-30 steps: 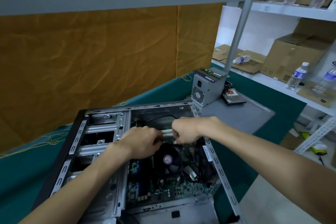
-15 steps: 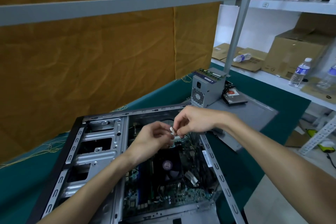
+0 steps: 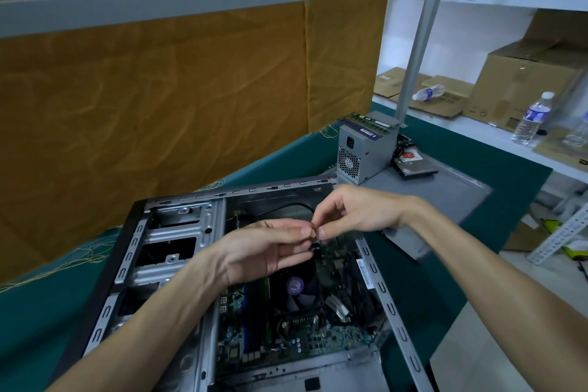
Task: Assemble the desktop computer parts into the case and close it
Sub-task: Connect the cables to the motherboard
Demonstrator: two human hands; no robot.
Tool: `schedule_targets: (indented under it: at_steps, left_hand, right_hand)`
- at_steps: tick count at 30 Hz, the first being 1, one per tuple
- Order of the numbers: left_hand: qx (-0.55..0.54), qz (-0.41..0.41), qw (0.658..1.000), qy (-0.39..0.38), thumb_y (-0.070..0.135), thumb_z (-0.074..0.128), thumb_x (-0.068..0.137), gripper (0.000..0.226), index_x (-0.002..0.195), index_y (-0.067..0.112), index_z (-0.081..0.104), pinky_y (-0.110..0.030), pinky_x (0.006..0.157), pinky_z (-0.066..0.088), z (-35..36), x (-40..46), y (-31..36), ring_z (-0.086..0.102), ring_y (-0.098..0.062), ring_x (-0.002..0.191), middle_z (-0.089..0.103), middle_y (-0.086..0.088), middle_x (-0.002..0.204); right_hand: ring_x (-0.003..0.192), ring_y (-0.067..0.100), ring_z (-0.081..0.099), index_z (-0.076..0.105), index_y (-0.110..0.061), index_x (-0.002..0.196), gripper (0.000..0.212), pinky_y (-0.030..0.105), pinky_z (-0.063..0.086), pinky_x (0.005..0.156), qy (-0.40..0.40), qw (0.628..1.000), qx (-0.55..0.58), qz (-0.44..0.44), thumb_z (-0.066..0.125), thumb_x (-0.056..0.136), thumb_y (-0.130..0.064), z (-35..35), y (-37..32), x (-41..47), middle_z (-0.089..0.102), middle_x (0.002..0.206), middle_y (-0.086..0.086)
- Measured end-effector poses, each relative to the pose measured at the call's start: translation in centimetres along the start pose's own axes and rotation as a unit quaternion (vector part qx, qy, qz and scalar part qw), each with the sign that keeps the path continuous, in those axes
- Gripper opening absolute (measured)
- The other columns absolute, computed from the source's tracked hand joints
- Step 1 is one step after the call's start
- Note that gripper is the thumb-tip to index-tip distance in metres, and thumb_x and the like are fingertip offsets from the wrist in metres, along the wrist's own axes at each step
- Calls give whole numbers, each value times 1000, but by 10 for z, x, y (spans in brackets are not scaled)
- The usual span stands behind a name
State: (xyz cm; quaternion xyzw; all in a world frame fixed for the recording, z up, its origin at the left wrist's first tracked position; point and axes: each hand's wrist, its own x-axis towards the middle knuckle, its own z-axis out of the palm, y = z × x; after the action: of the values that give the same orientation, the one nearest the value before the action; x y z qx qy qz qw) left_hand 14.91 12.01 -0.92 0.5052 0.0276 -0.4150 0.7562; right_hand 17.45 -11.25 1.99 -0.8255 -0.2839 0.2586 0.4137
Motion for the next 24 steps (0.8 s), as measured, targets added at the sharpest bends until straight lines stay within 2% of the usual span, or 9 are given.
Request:
schedule_targets:
  at_steps: [3, 7, 13, 15, 18, 22, 24]
  left_hand:
    - [-15, -28, 999, -12, 4, 77, 80, 25, 104, 5, 79, -32, 81, 62, 2, 0, 2, 74, -15, 79, 77, -11, 94]
    - [-3, -15, 1000, -15, 6, 73, 83, 28, 111, 2, 76, -30, 81, 62, 3, 2, 3, 74, -14, 80, 76, -13, 97]
    - [48, 57, 997, -15, 15, 74, 86, 34, 117, -2, 73, -28, 83, 60, -1, 0, 4, 75, -20, 90, 75, -20, 107]
    - [86, 85, 993, -1, 20, 81, 79, 36, 110, 3, 77, -28, 84, 59, 0, 1, 2, 75, -20, 92, 74, -21, 110]
    - [119, 116, 985, 34, 24, 88, 67, 34, 95, 8, 81, -27, 80, 60, 4, 3, -2, 74, -18, 85, 76, -19, 104]
    - [148, 147, 975, 74, 37, 85, 69, 34, 87, 9, 81, -27, 77, 60, 8, 7, -5, 72, -16, 75, 75, -15, 87]
    - [178, 158, 967, 91, 37, 80, 79, 28, 83, 9, 81, -28, 76, 61, 9, 8, -6, 71, -16, 74, 74, -14, 82]
  right_hand:
    - [90, 12, 66, 79, -12, 104, 13, 27, 50, 87, -18, 1000, 23, -2, 72, 95, -20, -1, 4, -1, 77, 99, 10]
    - [89, 8, 66, 80, -22, 101, 10, 20, 49, 84, -22, 998, 51, -3, 71, 96, -20, -1, 8, -2, 77, 96, 3]
    - [88, 10, 63, 78, -18, 99, 10, 28, 48, 86, 17, 998, 67, -5, 69, 97, -14, 3, 10, -4, 75, 93, 0]
    - [88, 12, 63, 78, -14, 101, 10, 30, 48, 87, 29, 997, 70, -3, 70, 96, -10, 5, 9, -5, 75, 92, 2]
    - [89, 14, 64, 78, -12, 101, 10, 32, 49, 87, 29, 997, 68, 2, 71, 95, -8, 5, 8, -6, 75, 94, 7]
    - [86, 13, 62, 79, -13, 98, 8, 29, 47, 84, 25, 998, 53, 0, 71, 96, -14, 8, 5, -4, 74, 91, 11]
    - [85, 14, 62, 79, -11, 98, 10, 28, 46, 83, 34, 999, 42, 5, 71, 97, -17, 10, 5, -2, 74, 93, 15]
